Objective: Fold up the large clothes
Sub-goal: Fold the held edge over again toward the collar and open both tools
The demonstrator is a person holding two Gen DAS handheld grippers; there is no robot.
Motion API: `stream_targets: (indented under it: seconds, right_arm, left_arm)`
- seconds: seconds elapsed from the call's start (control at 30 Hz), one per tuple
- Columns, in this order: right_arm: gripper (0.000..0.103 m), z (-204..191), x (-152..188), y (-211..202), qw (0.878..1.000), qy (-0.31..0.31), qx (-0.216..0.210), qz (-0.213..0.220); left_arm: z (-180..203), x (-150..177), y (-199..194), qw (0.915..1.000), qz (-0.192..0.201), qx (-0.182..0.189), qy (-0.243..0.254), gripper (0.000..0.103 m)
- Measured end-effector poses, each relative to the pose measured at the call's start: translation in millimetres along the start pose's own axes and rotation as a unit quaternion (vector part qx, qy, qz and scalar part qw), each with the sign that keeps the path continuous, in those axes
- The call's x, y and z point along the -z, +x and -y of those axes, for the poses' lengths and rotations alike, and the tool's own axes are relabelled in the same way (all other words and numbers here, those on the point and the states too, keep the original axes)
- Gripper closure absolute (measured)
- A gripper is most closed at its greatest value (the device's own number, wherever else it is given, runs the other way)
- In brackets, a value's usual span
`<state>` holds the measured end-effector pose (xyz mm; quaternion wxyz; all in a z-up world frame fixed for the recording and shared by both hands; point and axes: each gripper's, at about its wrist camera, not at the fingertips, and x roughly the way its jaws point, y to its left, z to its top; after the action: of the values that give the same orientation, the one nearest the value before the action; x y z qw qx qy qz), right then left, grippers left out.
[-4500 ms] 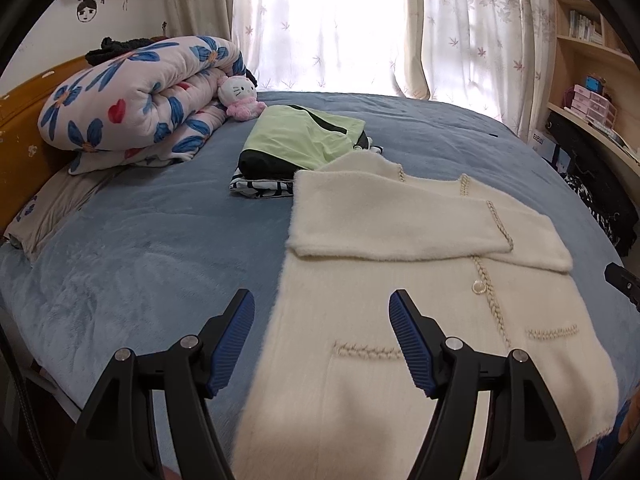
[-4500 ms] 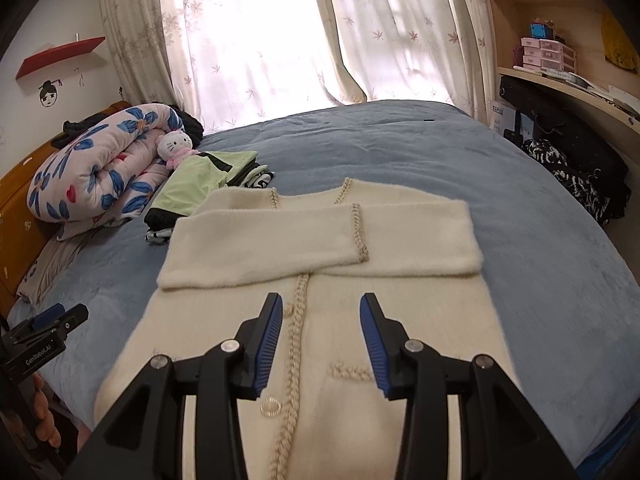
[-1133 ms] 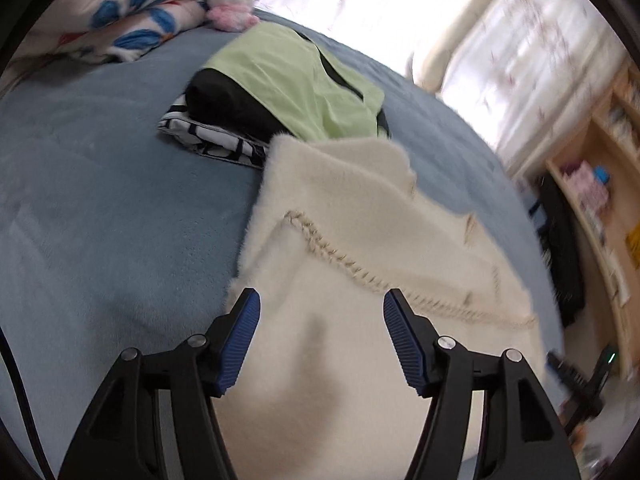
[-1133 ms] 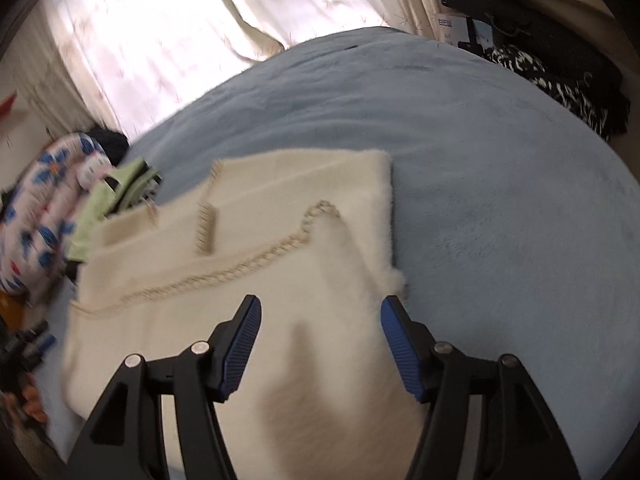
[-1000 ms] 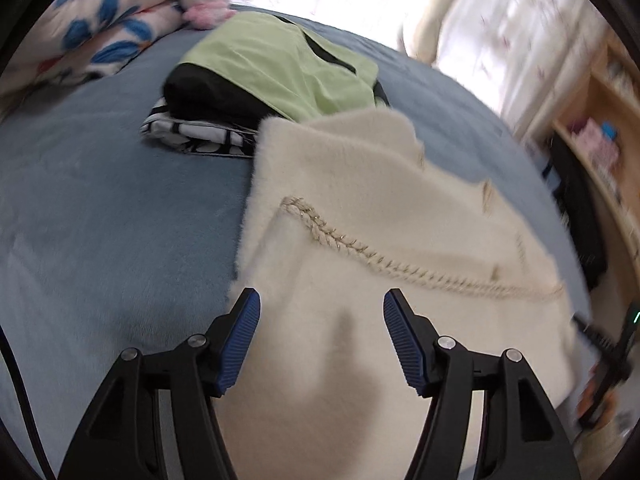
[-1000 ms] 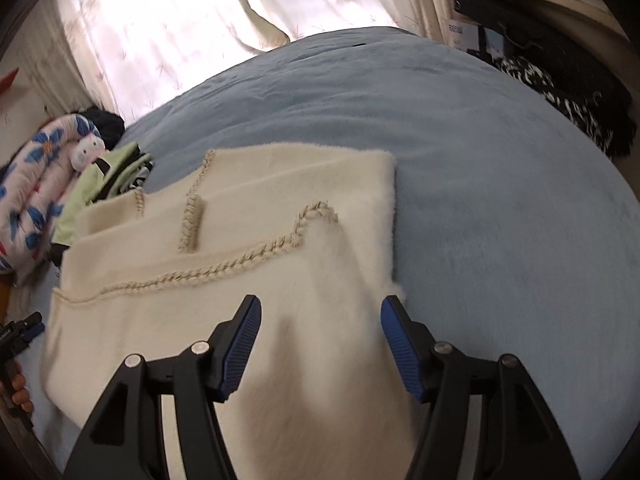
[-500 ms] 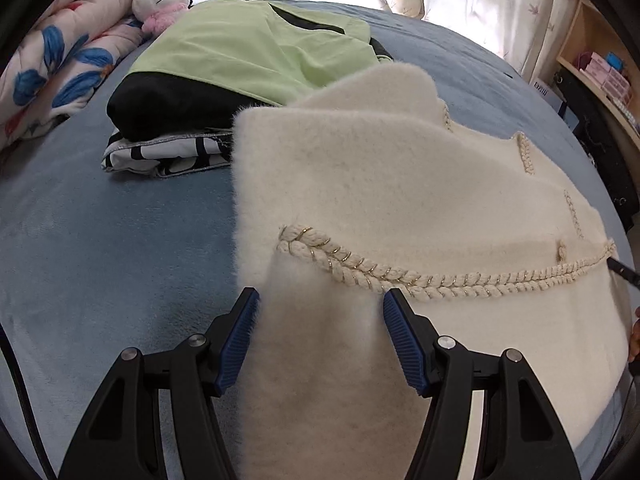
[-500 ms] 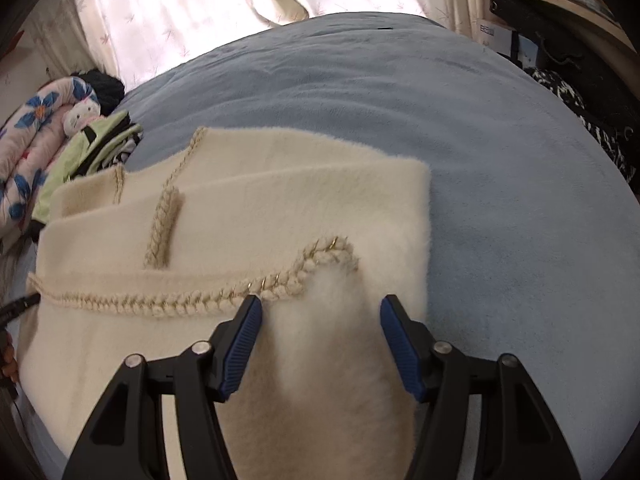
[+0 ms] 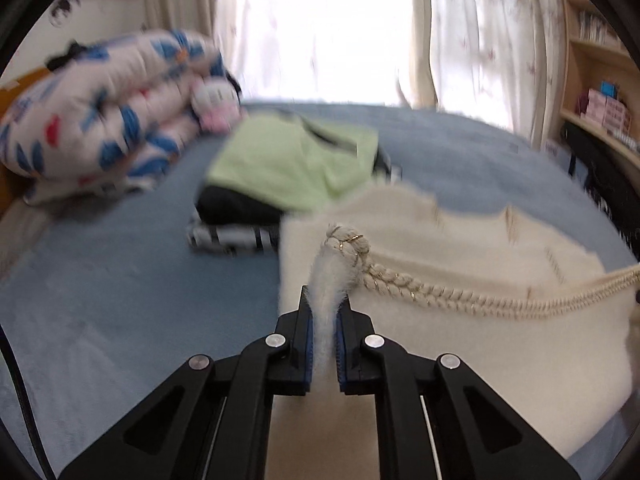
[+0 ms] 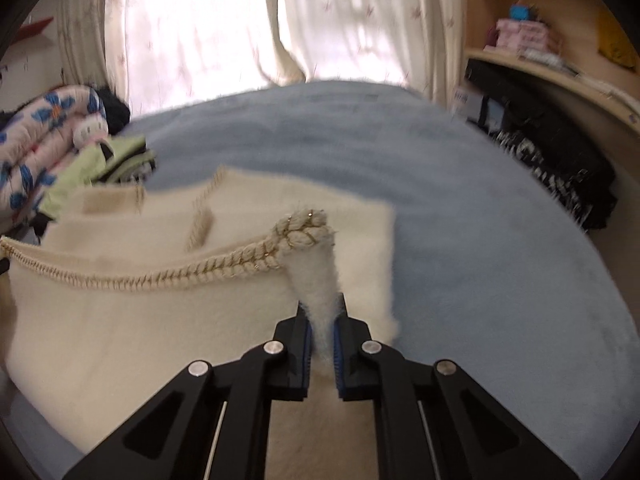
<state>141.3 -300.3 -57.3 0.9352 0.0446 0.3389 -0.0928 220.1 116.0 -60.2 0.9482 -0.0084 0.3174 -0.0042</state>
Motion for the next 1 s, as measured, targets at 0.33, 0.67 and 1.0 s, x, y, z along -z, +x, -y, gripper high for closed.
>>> stream_targets:
  seconds: [0.33, 0.67, 1.0]
  right_arm:
    - [0.096, 8.8, -70.8, -24.5, 0.995, 0.035, 0.012, 0.096]
    - [0.096, -10.6, -129.4, 70.7, 0.996, 0.034, 0.033, 0.070]
    - [0.095, -13.4, -102.1, 197.1, 0.994, 0.031, 0.096, -0.040]
  left_arm:
    - [15.9, -62.5, -27.5, 0.9910, 0.121, -0.056, -0.005, 0.096]
    - [26.4, -108.6, 89.9, 0.9926, 0.067, -0.100, -0.017, 0.096]
    - [46.0, -85.3, 207.8, 0.9894, 0.019, -0.144, 0.005, 0.096]
